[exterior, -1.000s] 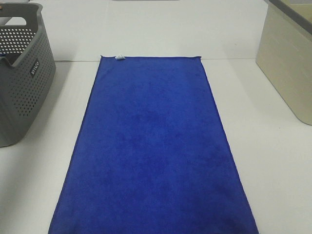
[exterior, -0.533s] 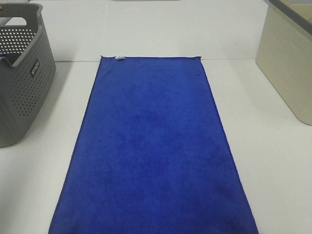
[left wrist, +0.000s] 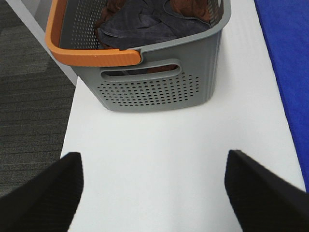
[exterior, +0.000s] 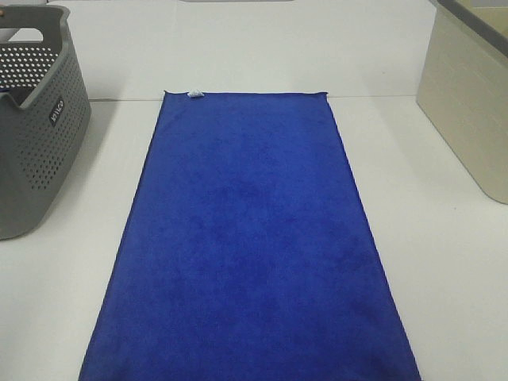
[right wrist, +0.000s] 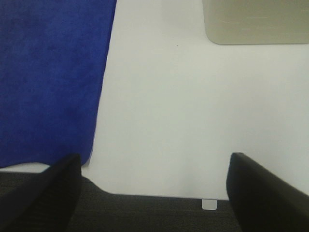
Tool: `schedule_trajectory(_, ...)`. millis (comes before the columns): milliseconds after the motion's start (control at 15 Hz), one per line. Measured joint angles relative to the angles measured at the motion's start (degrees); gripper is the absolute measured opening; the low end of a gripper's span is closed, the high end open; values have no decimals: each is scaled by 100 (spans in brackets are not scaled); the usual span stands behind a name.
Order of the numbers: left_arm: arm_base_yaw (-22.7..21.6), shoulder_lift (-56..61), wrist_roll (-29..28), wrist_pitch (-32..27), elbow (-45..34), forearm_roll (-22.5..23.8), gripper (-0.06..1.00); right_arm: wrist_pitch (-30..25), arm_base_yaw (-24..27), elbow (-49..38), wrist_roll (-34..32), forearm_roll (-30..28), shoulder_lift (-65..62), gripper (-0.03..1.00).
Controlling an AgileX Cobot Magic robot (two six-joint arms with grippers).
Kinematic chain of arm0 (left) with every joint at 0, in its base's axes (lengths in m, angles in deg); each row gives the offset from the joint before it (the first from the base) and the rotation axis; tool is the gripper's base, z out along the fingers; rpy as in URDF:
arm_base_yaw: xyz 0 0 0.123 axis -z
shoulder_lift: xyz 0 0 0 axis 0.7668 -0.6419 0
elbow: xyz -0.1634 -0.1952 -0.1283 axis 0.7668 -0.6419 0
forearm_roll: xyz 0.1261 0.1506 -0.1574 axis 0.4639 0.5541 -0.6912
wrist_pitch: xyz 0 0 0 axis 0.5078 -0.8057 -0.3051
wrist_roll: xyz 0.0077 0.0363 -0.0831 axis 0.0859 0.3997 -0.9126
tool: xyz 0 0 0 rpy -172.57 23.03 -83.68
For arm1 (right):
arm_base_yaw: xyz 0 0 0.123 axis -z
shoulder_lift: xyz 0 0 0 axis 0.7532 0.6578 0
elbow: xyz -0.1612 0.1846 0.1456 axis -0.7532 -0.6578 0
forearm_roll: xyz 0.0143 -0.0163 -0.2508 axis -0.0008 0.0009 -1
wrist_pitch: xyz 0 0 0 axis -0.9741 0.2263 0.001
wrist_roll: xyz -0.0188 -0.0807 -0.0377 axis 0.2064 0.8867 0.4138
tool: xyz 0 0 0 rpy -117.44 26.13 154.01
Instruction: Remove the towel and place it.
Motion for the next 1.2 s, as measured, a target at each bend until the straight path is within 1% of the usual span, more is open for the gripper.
schedule_trajectory(200, 0, 831, 0, -246, -292, 0, 76, 11, 0, -573, 92, 0, -613, 79)
schedule_trajectory(400, 0, 1421, 11, -573, -561, 0, 76, 69, 0, -1003, 378, 0, -1415, 78)
schedule_trajectory(533, 0, 1908, 11, -613, -882, -17, 76, 120, 0, -1215, 533, 0, -1805, 77)
schedule_trajectory(667, 0, 2194, 80, -521, -1020, -172, 76, 189, 0, -1232, 573, 6, -1805, 76)
schedule_trajectory(800, 0, 2217, 143, -258, -1163, -223, 76, 338, 0, -1306, 579, 34, -1805, 75)
schedule_trajectory(933, 0, 2223, 149, -212, -1180, -258, 76, 550, 0, -1421, 579, 132, -1805, 75)
schedule_trajectory(1200, 0, 2223, 160, -166, -1203, -338, 76, 596, 0, -1427, 579, 149, -1805, 75)
